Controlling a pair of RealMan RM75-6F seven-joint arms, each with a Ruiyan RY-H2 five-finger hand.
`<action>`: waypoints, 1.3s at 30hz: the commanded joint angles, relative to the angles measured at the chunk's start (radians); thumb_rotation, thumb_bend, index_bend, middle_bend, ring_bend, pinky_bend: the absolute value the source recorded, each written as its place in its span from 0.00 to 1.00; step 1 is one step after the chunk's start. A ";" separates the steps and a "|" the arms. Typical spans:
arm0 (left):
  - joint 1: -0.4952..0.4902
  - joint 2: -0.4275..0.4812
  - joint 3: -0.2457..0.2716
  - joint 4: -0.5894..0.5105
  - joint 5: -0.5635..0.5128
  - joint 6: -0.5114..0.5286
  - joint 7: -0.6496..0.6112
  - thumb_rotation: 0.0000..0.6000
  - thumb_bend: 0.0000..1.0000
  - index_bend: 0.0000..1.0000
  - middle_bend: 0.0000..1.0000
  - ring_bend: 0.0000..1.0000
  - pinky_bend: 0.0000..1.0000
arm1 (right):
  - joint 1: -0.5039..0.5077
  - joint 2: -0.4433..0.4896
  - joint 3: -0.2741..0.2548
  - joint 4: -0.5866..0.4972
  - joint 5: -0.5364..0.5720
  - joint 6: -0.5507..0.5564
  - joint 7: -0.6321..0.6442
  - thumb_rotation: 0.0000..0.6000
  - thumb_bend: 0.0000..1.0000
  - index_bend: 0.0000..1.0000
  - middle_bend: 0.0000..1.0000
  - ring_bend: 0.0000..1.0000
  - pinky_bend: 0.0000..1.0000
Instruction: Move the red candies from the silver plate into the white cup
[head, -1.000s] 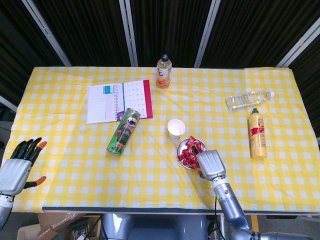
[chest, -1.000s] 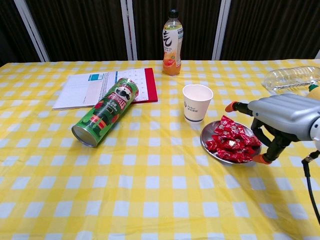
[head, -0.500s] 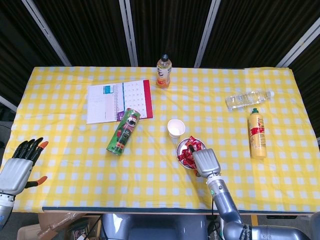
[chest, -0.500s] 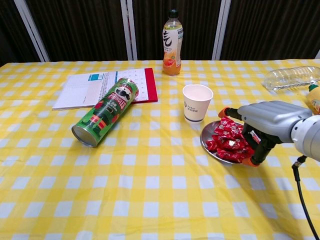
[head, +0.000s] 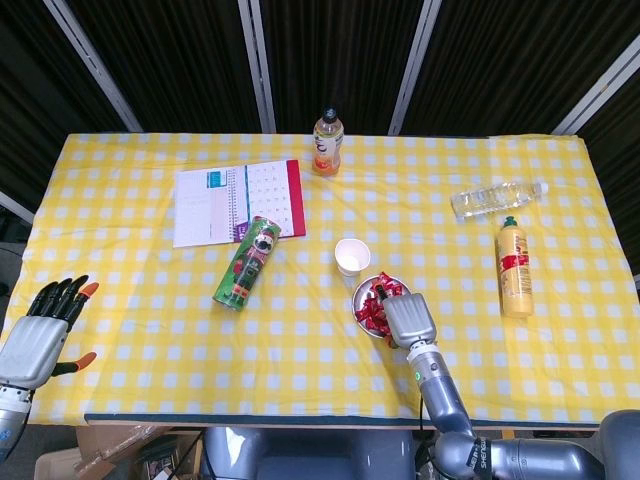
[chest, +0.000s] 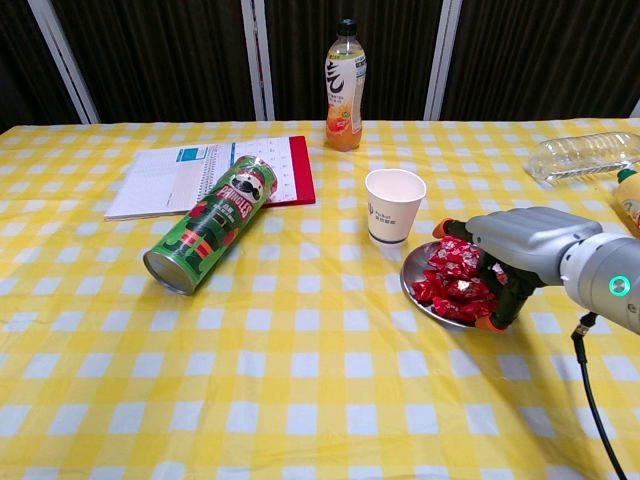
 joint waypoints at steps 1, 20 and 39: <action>-0.001 0.001 0.000 0.001 -0.003 -0.003 -0.001 1.00 0.03 0.00 0.00 0.00 0.00 | 0.017 -0.004 0.011 0.015 0.029 0.003 -0.004 1.00 0.29 0.08 0.74 0.79 0.82; -0.004 0.006 0.003 -0.007 -0.011 -0.017 -0.006 1.00 0.03 0.00 0.00 0.00 0.00 | 0.125 -0.017 0.021 0.024 0.248 0.025 -0.103 1.00 0.29 0.15 0.74 0.79 0.82; -0.006 0.007 0.002 -0.011 -0.015 -0.022 -0.011 1.00 0.03 0.00 0.00 0.00 0.00 | 0.130 -0.090 -0.007 0.161 0.106 0.016 0.052 1.00 0.52 0.67 0.80 0.84 0.85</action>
